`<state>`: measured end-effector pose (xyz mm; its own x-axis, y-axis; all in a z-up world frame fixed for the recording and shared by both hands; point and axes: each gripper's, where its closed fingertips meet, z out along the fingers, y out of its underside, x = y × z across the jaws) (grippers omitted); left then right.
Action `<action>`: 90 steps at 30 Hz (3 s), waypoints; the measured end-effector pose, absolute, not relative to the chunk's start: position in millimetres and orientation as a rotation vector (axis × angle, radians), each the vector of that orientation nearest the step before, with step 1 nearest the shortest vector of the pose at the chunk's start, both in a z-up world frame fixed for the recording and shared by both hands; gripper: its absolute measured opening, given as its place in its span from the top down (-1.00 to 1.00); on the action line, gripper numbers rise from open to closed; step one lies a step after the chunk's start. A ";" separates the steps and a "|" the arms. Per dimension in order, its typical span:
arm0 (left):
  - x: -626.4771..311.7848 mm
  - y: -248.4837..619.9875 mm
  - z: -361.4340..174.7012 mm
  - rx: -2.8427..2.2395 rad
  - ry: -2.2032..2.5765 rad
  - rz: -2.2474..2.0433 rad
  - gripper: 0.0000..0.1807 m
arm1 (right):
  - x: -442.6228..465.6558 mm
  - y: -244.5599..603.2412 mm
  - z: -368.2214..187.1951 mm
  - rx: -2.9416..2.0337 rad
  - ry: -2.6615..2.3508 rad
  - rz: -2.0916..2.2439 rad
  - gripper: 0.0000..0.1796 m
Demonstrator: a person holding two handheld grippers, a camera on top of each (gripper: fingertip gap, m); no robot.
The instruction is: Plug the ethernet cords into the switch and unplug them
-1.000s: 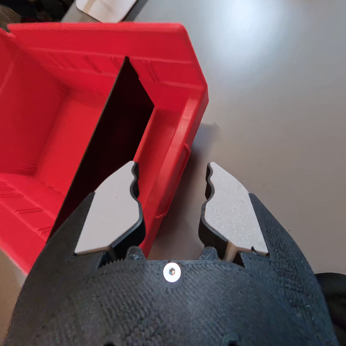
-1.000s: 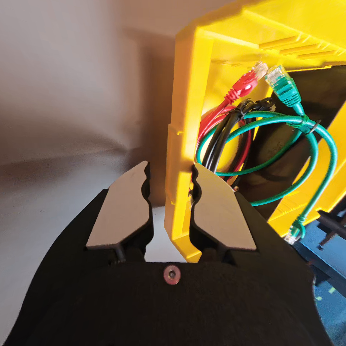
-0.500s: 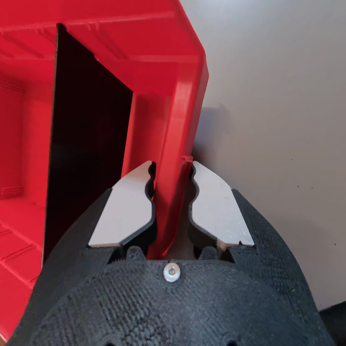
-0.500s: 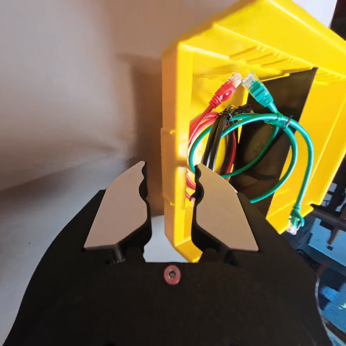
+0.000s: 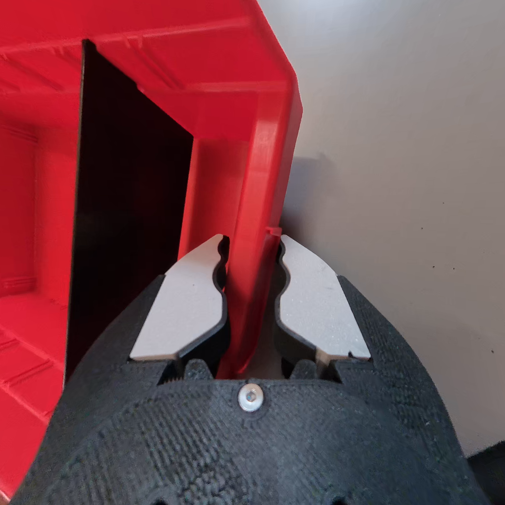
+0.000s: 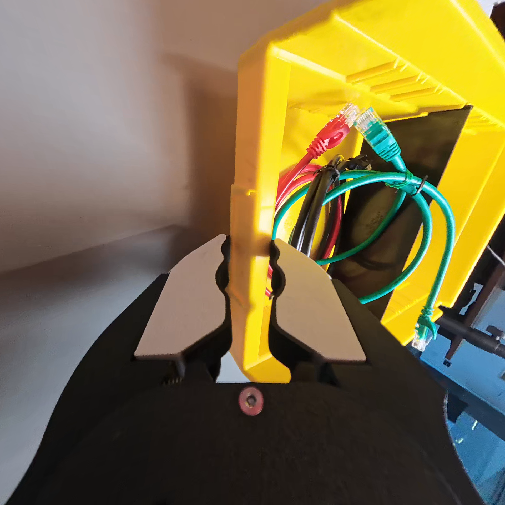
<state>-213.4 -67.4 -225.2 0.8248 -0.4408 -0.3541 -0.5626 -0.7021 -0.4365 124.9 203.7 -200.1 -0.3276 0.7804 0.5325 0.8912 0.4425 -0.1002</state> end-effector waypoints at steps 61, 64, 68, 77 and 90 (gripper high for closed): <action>-30.0 -54.3 -27.8 -1.680 -0.015 0.018 0.74 | 116.6 26.9 -9.9 -1.423 -0.897 0.592 0.81; -80.8 -96.1 -6.3 -1.653 -0.099 0.125 0.75 | 54.9 0.1 6.5 -1.364 -0.966 0.702 0.81; -150.2 -162.7 -0.6 -1.653 -0.229 0.246 0.75 | -33.0 -45.3 6.2 -1.319 -1.082 0.847 0.80; -268.3 -273.3 -64.0 -1.779 -0.445 0.410 0.77 | -174.8 -132.1 -77.5 -1.357 -1.308 1.058 0.76; -278.5 -220.5 -162.3 -1.930 -0.322 0.136 0.63 | -156.9 -107.0 -153.7 -1.494 -1.464 0.965 0.50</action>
